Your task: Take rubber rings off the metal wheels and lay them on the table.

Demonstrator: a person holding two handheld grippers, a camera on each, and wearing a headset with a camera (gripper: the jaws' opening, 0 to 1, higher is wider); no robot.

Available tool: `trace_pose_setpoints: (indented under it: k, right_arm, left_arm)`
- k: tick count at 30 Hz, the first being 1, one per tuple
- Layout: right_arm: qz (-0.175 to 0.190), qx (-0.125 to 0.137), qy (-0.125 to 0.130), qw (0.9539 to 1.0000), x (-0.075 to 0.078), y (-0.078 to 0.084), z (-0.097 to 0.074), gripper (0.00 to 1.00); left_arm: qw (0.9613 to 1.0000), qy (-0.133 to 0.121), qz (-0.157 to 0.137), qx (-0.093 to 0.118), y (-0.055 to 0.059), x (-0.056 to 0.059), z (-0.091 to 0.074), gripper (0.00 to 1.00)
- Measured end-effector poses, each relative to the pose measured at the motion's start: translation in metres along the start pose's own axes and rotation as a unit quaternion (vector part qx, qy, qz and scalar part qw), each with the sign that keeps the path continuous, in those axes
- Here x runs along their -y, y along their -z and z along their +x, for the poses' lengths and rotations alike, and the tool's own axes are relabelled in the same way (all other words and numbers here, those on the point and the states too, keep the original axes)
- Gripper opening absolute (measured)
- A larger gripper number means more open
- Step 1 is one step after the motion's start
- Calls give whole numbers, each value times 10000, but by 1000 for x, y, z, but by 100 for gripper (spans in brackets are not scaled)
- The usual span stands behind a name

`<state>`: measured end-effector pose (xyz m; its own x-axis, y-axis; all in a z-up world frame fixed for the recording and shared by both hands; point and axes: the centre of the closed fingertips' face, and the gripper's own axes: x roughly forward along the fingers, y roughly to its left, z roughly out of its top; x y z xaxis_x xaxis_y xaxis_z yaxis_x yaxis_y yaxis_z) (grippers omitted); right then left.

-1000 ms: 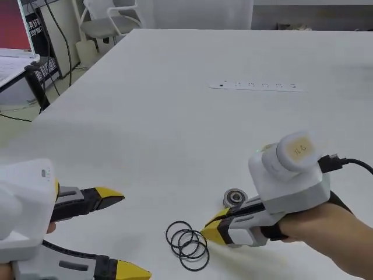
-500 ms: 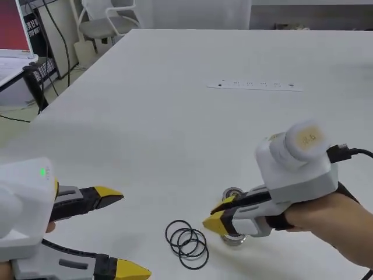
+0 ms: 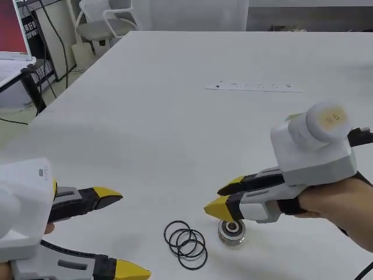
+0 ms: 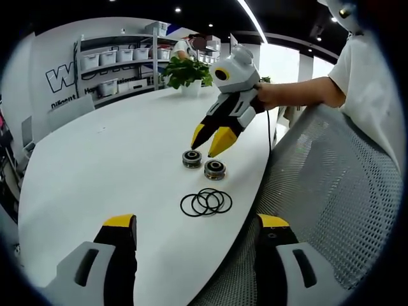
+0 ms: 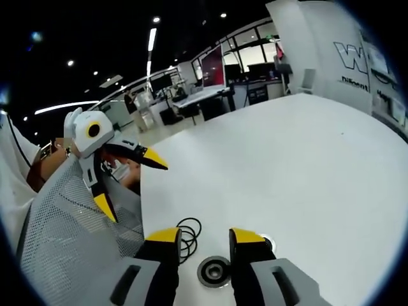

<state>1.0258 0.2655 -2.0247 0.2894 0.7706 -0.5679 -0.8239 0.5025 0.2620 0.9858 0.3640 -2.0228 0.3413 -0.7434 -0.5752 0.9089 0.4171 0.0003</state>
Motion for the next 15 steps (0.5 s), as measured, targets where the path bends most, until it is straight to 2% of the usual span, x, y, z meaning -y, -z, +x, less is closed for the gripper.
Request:
trace_pose_setpoints:
  k: [8, 15]
  right_arm:
    - [-355, 2, 113, 9993, 2, -4, -11, 39]
    - [-557, 110, 139, 9983, 1, -13, -20, 54]
  left_arm:
    - [10000, 53, -37, 38, -2, 2, 0, 75]
    - [9999, 88, -81, 90, -3, 3, 1, 77]
